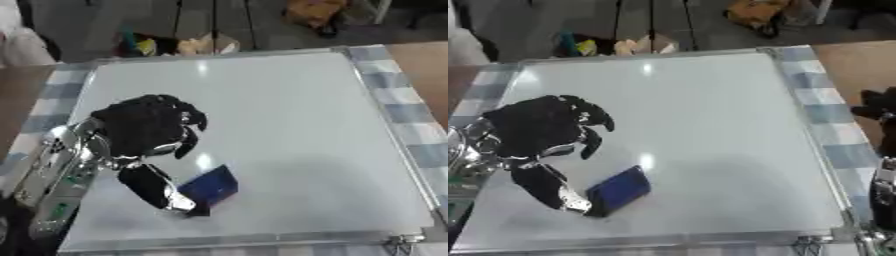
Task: Wipe the whiteboard clean with a brush.
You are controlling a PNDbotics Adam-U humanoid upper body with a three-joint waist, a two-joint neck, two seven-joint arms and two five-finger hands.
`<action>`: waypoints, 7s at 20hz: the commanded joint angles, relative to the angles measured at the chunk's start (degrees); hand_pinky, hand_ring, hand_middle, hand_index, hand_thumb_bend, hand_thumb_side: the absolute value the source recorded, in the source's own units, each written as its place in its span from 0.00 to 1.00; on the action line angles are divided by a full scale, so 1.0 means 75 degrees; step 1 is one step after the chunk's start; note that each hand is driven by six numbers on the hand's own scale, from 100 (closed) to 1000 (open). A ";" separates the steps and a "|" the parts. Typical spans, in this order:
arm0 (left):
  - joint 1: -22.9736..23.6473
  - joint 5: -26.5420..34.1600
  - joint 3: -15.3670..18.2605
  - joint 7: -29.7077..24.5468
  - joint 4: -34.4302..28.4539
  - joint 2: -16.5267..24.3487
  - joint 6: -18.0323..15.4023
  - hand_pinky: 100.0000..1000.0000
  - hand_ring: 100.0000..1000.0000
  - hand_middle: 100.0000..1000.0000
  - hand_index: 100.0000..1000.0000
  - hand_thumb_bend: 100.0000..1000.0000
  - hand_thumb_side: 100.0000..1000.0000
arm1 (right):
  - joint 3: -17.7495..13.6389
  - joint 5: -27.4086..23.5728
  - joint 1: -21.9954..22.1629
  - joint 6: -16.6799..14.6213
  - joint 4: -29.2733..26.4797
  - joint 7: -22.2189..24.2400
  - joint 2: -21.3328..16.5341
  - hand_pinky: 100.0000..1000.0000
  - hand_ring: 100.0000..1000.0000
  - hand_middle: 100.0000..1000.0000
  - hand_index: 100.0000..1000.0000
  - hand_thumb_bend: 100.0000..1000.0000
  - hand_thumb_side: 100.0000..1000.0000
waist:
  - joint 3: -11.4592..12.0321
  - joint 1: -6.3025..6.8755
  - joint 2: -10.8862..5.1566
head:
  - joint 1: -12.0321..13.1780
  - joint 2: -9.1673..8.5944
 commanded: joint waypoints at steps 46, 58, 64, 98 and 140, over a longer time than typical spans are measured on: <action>0.0534 -0.1151 -0.0050 -0.0654 0.1038 -0.1239 -0.0775 0.49 0.58 0.52 0.31 0.12 1.00 | -0.0045 -0.0115 -0.0085 0.0205 -0.0154 0.0171 -0.0015 0.58 0.72 0.56 0.79 0.00 0.74 | -0.0044 0.0019 -0.0090 | -0.0060 0.0037; 0.0544 -0.1332 -0.0079 -0.0618 0.1342 -0.1264 -0.0846 0.47 0.57 0.50 0.31 0.11 0.94 | -0.0037 -0.0138 -0.0107 0.0205 -0.0154 0.0174 0.0010 0.58 0.72 0.56 0.79 0.00 0.74 | -0.0055 0.0017 -0.0059 | -0.0043 0.0045; 0.0524 -0.1351 -0.0104 -0.0597 0.1393 -0.1239 -0.0881 0.44 0.55 0.49 0.30 0.10 0.85 | -0.0026 -0.0152 -0.0110 0.0195 -0.0154 0.0183 0.0006 0.58 0.72 0.56 0.79 0.00 0.74 | -0.0034 0.0005 -0.0053 | -0.0037 0.0032; 0.0411 -0.1352 -0.0130 -0.0447 0.1323 -0.1072 -0.0883 0.33 0.46 0.39 0.31 0.00 0.58 | -0.0005 -0.0213 -0.0106 0.0193 -0.0154 0.0250 0.0026 0.59 0.72 0.55 0.78 0.00 0.75 | -0.0058 0.0004 -0.0061 | -0.0040 -0.0051; -0.0552 0.1188 0.2049 -0.0819 0.1842 0.1055 0.1335 0.23 0.39 0.31 0.26 0.00 0.60 | 0.0031 -0.0129 -0.0157 0.0169 -0.0154 0.0316 0.0168 0.59 0.72 0.55 0.78 0.00 0.75 | -0.0233 -0.0043 0.0088 | -0.0031 -0.0227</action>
